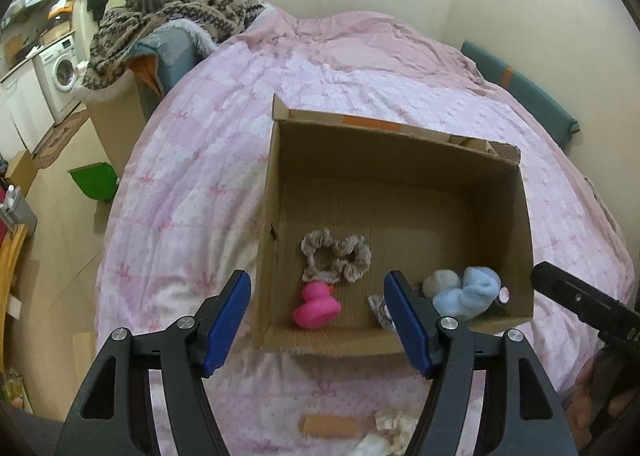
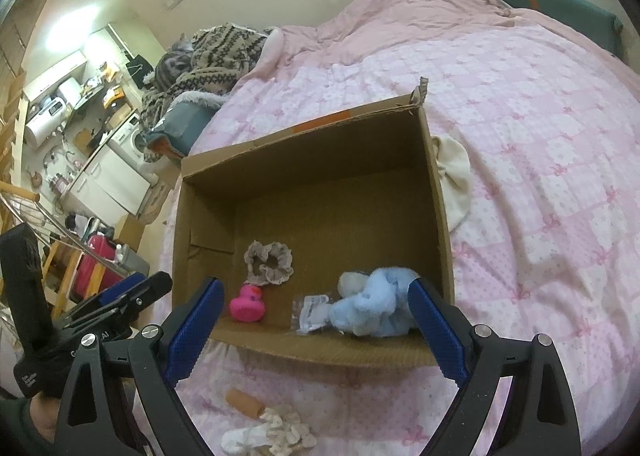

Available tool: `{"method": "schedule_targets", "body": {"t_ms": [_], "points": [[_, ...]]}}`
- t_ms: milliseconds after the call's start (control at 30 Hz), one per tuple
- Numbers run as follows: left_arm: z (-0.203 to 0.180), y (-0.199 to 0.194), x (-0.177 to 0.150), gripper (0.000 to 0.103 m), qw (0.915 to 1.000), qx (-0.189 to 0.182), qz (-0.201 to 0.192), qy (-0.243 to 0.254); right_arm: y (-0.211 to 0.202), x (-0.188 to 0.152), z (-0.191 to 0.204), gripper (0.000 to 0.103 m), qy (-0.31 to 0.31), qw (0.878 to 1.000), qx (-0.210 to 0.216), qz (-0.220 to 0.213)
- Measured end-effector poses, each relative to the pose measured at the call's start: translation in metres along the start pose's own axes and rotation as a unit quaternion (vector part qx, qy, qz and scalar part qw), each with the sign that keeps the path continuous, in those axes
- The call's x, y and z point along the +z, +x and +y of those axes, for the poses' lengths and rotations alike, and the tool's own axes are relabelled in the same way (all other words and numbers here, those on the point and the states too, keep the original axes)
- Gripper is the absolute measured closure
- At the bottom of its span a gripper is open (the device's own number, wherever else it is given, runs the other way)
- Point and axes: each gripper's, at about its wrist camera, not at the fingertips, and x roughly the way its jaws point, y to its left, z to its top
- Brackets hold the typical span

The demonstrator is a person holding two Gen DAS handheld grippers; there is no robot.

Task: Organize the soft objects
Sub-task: 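Move both tools back toward the white sock and cream scrunchie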

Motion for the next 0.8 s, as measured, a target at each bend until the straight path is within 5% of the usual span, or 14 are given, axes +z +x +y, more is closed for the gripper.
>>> {"method": "schedule_targets", "body": {"t_ms": [800], "points": [[0.012,-0.034,-0.051,0.037,0.9994,0.014,0.028,-0.017,-0.025,-0.052,0.012,0.004,0.018,0.999,0.014,0.028]]}}
